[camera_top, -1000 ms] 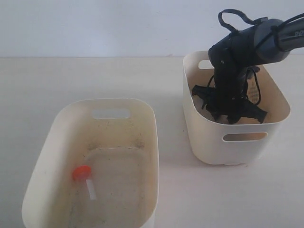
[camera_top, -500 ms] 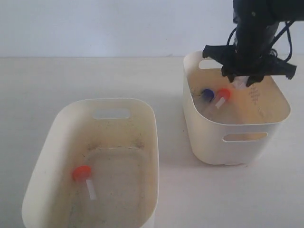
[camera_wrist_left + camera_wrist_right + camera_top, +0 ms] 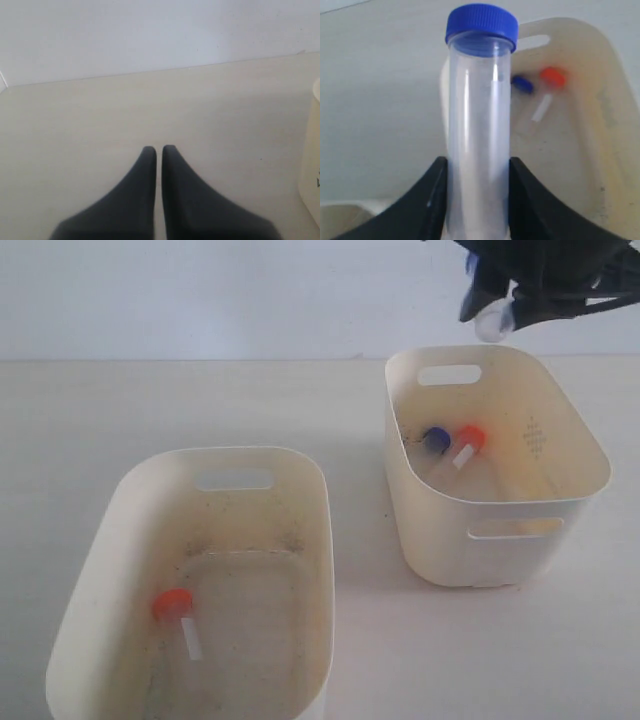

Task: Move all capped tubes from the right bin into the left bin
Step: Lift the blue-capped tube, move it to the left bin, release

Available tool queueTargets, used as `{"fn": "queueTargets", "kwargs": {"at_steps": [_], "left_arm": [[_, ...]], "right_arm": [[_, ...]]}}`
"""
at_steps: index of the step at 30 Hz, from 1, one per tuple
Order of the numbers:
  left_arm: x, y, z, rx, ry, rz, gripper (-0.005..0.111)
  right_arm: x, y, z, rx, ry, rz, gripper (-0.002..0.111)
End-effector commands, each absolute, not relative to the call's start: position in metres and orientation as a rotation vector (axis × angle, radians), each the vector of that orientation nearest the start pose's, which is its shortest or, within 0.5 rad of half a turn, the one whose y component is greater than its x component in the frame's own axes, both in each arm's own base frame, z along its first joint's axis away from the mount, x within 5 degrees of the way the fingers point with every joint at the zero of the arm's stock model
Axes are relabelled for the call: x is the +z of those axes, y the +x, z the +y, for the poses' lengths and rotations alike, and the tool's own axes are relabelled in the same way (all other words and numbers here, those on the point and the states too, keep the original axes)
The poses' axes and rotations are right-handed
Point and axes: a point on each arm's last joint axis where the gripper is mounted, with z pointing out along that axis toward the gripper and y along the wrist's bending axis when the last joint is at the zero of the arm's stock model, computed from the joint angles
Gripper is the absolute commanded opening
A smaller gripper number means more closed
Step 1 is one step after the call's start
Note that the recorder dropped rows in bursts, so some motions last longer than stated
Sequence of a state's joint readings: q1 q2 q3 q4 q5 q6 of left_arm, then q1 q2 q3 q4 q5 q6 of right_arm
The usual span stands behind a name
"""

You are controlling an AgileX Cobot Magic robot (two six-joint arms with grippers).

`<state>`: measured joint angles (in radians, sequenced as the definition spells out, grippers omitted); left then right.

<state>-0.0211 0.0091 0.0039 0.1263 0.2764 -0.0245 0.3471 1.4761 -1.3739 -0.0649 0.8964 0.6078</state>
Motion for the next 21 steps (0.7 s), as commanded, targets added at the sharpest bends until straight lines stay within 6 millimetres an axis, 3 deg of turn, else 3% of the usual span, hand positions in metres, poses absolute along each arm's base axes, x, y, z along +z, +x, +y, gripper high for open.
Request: {"fn": "queueTargets", "kwargs": {"at_steps": [1, 2, 6, 9, 12, 14, 19, 21], "left_arm": [[0.189, 0.056, 0.002, 0.071, 0.065, 1.750, 0.004], [0.189, 0.056, 0.002, 0.071, 0.065, 1.750, 0.004], [0.189, 0.056, 0.002, 0.071, 0.065, 1.750, 0.004], [0.189, 0.056, 0.002, 0.071, 0.065, 1.750, 0.004], [0.189, 0.056, 0.002, 0.071, 0.065, 1.750, 0.004], [0.189, 0.056, 0.002, 0.071, 0.065, 1.750, 0.004], [0.189, 0.056, 0.002, 0.071, 0.065, 1.750, 0.004], [0.189, 0.056, 0.002, 0.071, 0.065, 1.750, 0.004]], "right_arm": [[0.369, 0.266, 0.156, 0.462, -0.005, 2.482, 0.000], [0.369, 0.251, 0.178, 0.488, -0.158, 2.484, 0.000], [0.348, 0.217, 0.227, 0.560, -0.420, 2.478, 0.000], [0.312, 0.200, 0.249, 0.576, -0.494, 2.526, 0.000], [0.280, 0.197, 0.262, 0.526, -0.512, 2.619, 0.001], [0.268, 0.201, 0.268, 0.500, -0.517, 2.647, 0.016], [0.260, 0.205, 0.274, 0.513, -0.523, 2.628, 0.075], [0.261, 0.207, 0.275, 0.520, -0.528, 2.600, 0.083]]}}
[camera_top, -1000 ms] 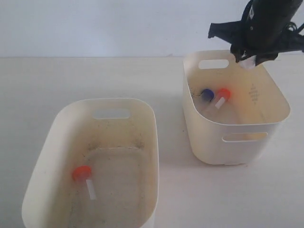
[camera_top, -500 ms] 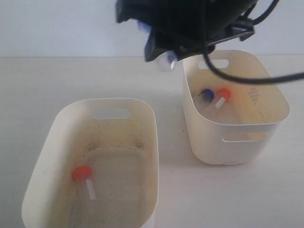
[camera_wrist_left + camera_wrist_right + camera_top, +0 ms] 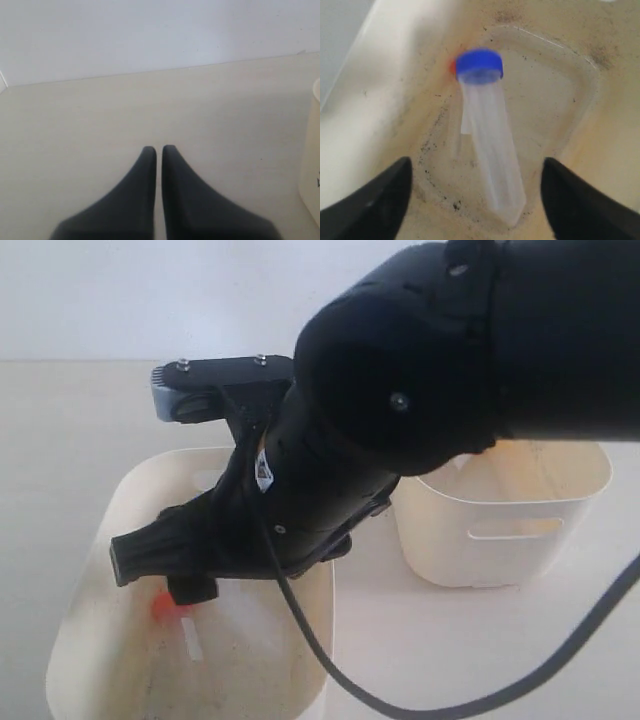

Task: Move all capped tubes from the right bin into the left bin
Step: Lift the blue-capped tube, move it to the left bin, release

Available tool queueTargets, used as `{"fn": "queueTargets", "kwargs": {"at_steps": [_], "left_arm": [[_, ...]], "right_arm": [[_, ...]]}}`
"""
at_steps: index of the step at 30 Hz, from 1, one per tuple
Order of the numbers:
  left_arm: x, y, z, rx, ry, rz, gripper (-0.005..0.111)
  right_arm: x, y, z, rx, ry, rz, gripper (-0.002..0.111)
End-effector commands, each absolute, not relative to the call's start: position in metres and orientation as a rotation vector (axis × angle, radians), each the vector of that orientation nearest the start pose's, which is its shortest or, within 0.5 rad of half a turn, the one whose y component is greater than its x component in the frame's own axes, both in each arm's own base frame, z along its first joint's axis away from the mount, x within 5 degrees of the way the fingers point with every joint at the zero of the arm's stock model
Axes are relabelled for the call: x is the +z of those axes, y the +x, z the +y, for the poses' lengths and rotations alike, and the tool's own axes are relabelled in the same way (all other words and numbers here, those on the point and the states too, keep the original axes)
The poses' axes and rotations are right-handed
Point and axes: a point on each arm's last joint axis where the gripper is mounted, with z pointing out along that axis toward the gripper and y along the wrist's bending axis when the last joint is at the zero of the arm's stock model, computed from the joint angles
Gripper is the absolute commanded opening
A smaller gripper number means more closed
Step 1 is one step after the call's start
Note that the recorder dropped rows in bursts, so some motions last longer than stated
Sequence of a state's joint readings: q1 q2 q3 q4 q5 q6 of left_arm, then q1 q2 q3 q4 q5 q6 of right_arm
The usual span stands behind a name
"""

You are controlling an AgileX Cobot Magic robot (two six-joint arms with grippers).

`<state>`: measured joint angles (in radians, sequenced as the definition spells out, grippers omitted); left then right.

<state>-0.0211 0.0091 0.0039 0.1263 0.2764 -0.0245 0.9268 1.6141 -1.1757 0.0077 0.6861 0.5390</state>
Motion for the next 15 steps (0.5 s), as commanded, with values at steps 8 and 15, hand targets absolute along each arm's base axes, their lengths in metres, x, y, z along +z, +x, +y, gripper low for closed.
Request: {"fn": "queueTargets", "kwargs": {"at_steps": [8, 15], "left_arm": [[0.189, 0.056, 0.002, 0.071, 0.065, 1.750, 0.004], [0.189, 0.056, 0.002, 0.071, 0.065, 1.750, 0.004]], "right_arm": [[0.304, 0.241, 0.259, 0.367, -0.421, 2.494, 0.039], [0.328, 0.307, 0.186, 0.189, 0.053, 2.415, 0.028]]}}
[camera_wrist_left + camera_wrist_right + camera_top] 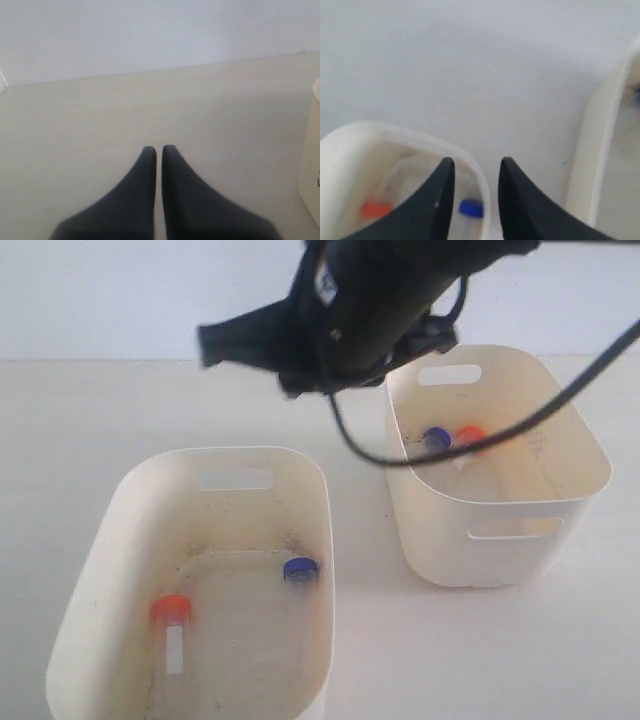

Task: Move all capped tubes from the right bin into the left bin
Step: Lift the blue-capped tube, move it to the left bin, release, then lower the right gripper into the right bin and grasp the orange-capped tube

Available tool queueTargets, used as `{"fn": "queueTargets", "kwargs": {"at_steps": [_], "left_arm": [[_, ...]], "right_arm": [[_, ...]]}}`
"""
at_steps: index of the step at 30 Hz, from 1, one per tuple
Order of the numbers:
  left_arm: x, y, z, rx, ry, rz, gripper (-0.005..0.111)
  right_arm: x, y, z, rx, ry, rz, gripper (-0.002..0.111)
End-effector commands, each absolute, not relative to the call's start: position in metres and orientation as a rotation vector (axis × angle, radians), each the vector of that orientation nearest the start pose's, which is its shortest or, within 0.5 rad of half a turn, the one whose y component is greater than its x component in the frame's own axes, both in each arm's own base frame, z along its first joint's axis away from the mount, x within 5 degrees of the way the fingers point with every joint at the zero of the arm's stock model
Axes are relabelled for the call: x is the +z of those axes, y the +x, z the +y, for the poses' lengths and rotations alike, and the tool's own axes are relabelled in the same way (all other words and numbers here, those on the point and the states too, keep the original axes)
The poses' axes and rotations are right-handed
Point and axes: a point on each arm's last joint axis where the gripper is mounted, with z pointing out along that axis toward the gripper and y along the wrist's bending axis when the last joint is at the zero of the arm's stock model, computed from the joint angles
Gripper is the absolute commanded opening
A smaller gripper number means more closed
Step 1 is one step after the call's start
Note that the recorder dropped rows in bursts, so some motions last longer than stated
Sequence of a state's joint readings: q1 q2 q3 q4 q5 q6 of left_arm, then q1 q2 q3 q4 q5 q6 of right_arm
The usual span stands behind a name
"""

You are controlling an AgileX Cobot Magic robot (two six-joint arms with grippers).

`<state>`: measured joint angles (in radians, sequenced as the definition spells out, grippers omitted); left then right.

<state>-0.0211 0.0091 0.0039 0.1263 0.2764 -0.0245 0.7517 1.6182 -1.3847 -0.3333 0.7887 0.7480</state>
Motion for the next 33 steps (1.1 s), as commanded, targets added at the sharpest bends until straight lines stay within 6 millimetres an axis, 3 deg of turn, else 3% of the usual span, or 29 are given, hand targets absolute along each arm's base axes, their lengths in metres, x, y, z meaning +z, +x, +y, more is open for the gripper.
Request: {"fn": "queueTargets", "kwargs": {"at_steps": [1, 6, 14, 27, 33], "left_arm": [[0.189, 0.056, 0.002, 0.071, 0.065, 1.750, 0.004], [0.189, 0.056, 0.002, 0.071, 0.065, 1.750, 0.004], [0.189, 0.056, 0.002, 0.071, 0.065, 1.750, 0.004], [0.189, 0.056, 0.002, 0.071, 0.065, 1.750, 0.004], [0.189, 0.056, 0.002, 0.071, 0.065, 1.750, 0.004]], "right_arm": [[0.327, 0.315, 0.175, 0.189, 0.123, 2.406, 0.028], [0.308, 0.339, 0.140, 0.113, 0.362, 2.448, 0.028], [0.265, 0.356, 0.121, -0.018, 0.674, 2.552, 0.028], [0.205, 0.377, 0.116, -0.135, 0.777, 2.643, 0.028], [0.192, 0.386, 0.121, -0.078, 0.751, 2.622, 0.028]]}}
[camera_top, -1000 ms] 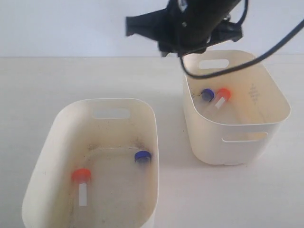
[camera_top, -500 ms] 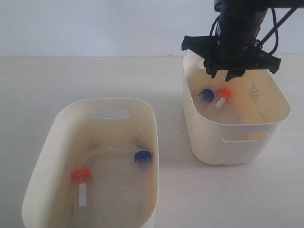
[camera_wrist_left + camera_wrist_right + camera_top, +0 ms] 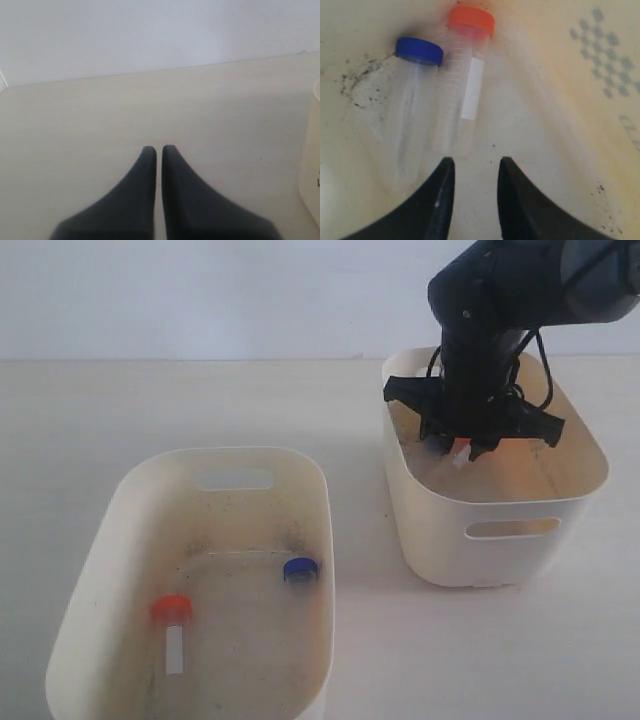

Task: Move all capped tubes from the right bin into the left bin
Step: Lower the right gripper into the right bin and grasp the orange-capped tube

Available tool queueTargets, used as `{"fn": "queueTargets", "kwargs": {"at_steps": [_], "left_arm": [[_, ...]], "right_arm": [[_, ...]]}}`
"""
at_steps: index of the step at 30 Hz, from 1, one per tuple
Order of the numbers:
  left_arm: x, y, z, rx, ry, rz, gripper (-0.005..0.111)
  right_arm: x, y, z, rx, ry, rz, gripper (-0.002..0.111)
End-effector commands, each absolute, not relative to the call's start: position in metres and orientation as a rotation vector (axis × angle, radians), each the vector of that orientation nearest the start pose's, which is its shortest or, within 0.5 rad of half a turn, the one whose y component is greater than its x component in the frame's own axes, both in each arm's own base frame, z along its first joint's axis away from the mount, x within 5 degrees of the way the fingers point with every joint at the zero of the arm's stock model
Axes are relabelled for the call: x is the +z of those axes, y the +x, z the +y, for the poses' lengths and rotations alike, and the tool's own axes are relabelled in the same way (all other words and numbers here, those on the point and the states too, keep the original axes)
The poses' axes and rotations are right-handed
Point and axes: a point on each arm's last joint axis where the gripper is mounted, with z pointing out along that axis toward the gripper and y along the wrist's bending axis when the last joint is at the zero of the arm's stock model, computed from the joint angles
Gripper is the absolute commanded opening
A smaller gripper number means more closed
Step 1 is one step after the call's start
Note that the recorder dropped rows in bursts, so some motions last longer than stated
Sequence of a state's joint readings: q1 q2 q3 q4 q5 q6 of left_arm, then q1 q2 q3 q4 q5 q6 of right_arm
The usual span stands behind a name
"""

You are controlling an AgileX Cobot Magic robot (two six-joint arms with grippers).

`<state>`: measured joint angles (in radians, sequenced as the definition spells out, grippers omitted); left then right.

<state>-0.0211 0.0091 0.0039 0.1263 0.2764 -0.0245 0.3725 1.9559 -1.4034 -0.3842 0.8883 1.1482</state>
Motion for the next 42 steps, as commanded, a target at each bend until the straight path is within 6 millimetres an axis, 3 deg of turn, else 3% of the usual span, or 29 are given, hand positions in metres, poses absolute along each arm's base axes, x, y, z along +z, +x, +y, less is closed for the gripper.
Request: {"fn": "queueTargets", "kwargs": {"at_steps": [1, 6, 11, 13, 22, 30, 42], "left_arm": [[0.189, 0.056, 0.002, 0.071, 0.065, 1.750, 0.004], [0.189, 0.056, 0.002, 0.071, 0.065, 1.750, 0.004], [0.189, 0.056, 0.002, 0.071, 0.065, 1.750, 0.004], [0.189, 0.056, 0.002, 0.071, 0.065, 1.750, 0.004], [0.189, 0.056, 0.002, 0.071, 0.065, 1.750, 0.004], [0.189, 0.056, 0.002, 0.071, 0.065, 1.750, 0.004], [0.189, 0.056, 0.002, 0.071, 0.065, 1.750, 0.004]], "right_arm": [[0.191, 0.387, 0.121, -0.072, 0.751, 2.616, 0.028], [0.193, 0.390, 0.117, -0.094, 0.756, 2.576, 0.030], [0.193, 0.390, 0.115, -0.106, 0.765, 2.578, 0.059], [0.192, 0.389, 0.114, -0.115, 0.771, 2.580, 0.065], [0.195, 0.387, 0.108, -0.063, 0.936, 2.577, 0.045], [0.213, 0.386, 0.099, -0.053, 0.906, 2.534, 0.045], [0.179, 0.394, 0.102, -0.099, 0.930, 2.584, 0.045]]}}
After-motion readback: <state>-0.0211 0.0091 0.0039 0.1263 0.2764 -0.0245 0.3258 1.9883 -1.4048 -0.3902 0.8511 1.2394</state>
